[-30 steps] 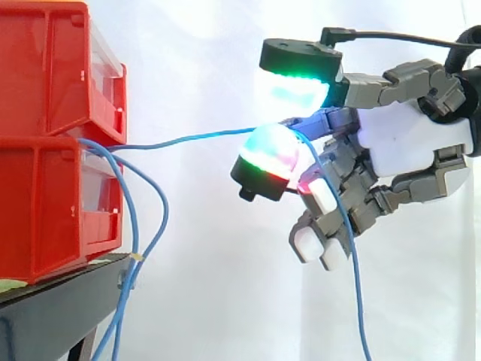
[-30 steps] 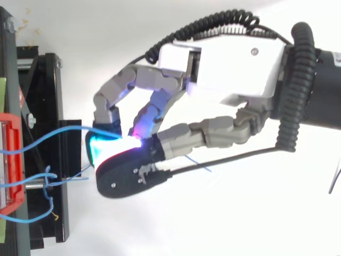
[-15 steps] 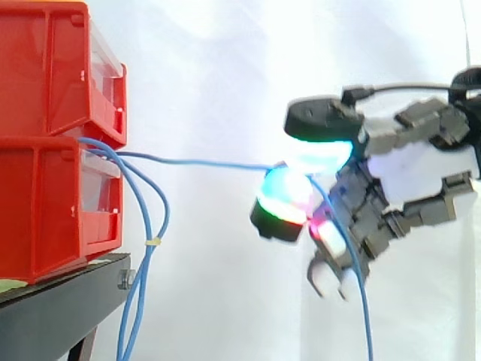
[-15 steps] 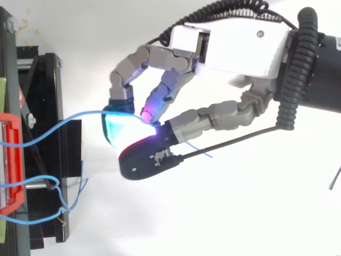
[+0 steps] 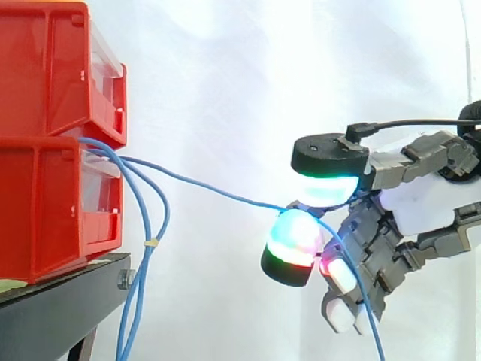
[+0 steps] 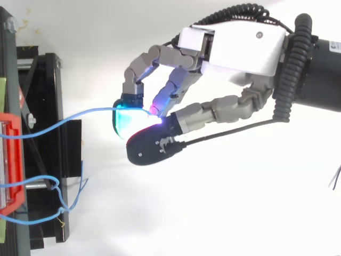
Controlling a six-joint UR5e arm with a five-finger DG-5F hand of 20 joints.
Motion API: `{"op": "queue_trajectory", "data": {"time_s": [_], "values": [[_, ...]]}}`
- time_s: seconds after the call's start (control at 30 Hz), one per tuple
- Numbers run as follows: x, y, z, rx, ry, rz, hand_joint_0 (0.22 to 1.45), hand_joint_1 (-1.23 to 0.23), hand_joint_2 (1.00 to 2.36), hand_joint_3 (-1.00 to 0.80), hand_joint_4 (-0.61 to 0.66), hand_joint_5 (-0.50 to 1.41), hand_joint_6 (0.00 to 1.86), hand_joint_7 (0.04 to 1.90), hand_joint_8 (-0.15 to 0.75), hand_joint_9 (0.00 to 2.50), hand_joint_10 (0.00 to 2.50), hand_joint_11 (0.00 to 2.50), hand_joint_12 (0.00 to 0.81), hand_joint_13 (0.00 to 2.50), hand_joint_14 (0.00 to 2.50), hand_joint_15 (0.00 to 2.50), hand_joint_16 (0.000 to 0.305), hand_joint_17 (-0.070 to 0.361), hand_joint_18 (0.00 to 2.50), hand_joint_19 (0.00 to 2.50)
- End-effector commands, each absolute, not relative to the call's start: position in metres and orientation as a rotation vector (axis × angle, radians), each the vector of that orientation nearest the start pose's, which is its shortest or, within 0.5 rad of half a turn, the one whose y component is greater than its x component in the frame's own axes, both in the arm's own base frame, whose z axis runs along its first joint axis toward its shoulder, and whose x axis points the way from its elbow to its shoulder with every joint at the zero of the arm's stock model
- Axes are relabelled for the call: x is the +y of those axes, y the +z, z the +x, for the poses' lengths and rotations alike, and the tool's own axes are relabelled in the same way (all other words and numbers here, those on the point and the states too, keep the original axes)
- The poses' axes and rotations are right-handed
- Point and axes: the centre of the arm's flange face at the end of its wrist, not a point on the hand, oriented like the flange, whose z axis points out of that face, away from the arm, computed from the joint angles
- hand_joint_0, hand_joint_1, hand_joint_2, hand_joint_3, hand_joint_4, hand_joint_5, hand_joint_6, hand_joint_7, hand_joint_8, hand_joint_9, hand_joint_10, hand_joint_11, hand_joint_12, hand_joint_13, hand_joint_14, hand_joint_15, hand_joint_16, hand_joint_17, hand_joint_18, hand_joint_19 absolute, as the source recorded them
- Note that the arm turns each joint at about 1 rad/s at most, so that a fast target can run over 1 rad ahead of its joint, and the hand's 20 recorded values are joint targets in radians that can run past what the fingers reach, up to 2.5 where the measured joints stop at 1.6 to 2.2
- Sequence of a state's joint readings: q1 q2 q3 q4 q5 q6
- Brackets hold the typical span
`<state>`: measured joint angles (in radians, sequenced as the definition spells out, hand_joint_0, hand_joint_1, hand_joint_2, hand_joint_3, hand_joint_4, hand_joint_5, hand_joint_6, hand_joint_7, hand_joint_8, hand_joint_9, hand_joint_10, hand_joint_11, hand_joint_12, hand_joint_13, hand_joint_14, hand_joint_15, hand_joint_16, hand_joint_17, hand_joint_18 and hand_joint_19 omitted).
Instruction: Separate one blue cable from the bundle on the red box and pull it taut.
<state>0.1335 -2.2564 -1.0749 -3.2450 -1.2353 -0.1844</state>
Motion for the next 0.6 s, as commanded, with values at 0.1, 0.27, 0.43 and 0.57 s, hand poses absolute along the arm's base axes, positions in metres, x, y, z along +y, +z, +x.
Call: {"op": "queue_trajectory", "data": {"time_s": [0.1, 0.27, 0.43, 0.57], "values": [[-0.071, 0.295, 0.731, 1.387, 0.732, 1.320, 0.51, -0.49, 1.00, -0.50, 0.13, -0.13, 0.78, 0.85, 0.245, 1.06, 0.02, 0.53, 0.348, 0.88, 0.02, 0.48, 0.048, 0.109, 0.76, 0.54], [-0.072, 0.293, 0.726, 1.396, 0.695, 1.345, 0.54, -0.58, 1.00, -0.43, 0.11, -0.13, 0.76, 0.92, 0.247, 1.05, 0.02, 0.54, 0.344, 0.87, 0.02, 0.49, 0.047, 0.106, 0.75, 0.56], [-0.069, 0.291, 0.720, 1.425, 0.625, 1.351, 0.54, -0.62, 1.00, -0.44, 0.12, -0.14, 0.77, 0.90, 0.242, 1.04, 0.02, 0.54, 0.343, 0.87, 0.02, 0.49, 0.047, 0.105, 0.75, 0.56], [-0.067, 0.290, 0.715, 1.475, 0.519, 1.316, 0.54, -0.62, 1.00, -0.46, 0.12, -0.14, 0.78, 0.89, 0.243, 1.04, 0.02, 0.54, 0.341, 0.87, 0.02, 0.49, 0.047, 0.105, 0.75, 0.56]]}}
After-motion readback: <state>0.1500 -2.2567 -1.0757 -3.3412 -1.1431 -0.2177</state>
